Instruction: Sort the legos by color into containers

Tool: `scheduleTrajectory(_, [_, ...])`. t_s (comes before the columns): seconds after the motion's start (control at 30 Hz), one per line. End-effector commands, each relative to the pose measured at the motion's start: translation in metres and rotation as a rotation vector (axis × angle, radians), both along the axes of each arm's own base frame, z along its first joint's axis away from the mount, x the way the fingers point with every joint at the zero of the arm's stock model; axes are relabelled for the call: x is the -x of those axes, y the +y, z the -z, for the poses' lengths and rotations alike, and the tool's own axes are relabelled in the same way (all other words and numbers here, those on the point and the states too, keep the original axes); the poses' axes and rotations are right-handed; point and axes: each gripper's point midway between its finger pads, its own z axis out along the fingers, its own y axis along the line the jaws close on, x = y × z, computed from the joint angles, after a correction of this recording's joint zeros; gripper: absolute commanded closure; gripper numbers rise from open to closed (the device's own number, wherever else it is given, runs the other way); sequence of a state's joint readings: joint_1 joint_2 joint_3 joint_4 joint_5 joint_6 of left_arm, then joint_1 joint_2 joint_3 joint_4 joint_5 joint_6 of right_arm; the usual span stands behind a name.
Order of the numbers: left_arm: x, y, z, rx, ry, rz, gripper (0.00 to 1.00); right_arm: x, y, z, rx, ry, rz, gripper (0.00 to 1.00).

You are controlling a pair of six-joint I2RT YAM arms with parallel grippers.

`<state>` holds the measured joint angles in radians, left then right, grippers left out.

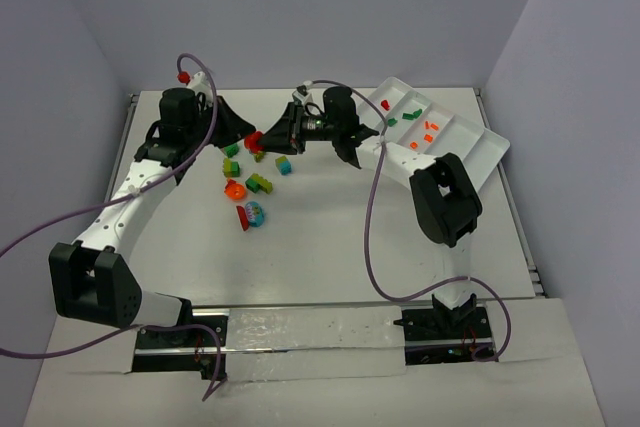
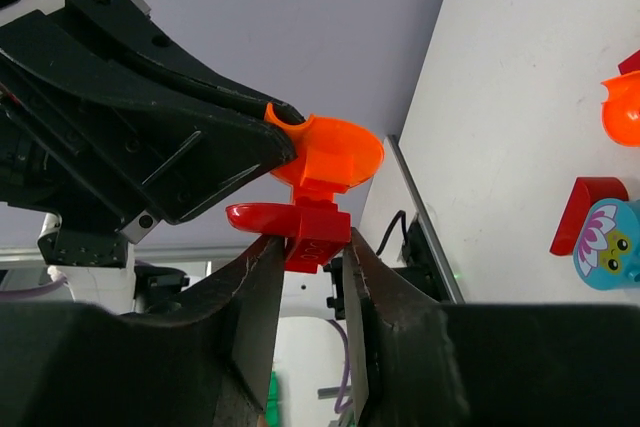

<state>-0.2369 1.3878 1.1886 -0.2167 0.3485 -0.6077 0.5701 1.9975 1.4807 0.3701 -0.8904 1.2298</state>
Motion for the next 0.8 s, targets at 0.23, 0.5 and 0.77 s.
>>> scheduleTrajectory(0.23, [-0.013,0.006,-0.007,-0.078,-0.075,-0.067,1.00,0.000,0.002,-0.005,-0.008,-0.018,0.010,0.98])
scheduleTrajectory(0.5, [-0.046,0.076,-0.011,-0.205,-0.126,-0.292,1.00,-0.001,-0.040,-0.006,-0.003,-0.005,0.058,1.00])
scheduleTrajectory(0.77, [-0.050,0.110,-0.008,-0.280,-0.159,-0.390,1.00,-0.020,-0.117,-0.008,0.071,-0.096,0.172,1.00])
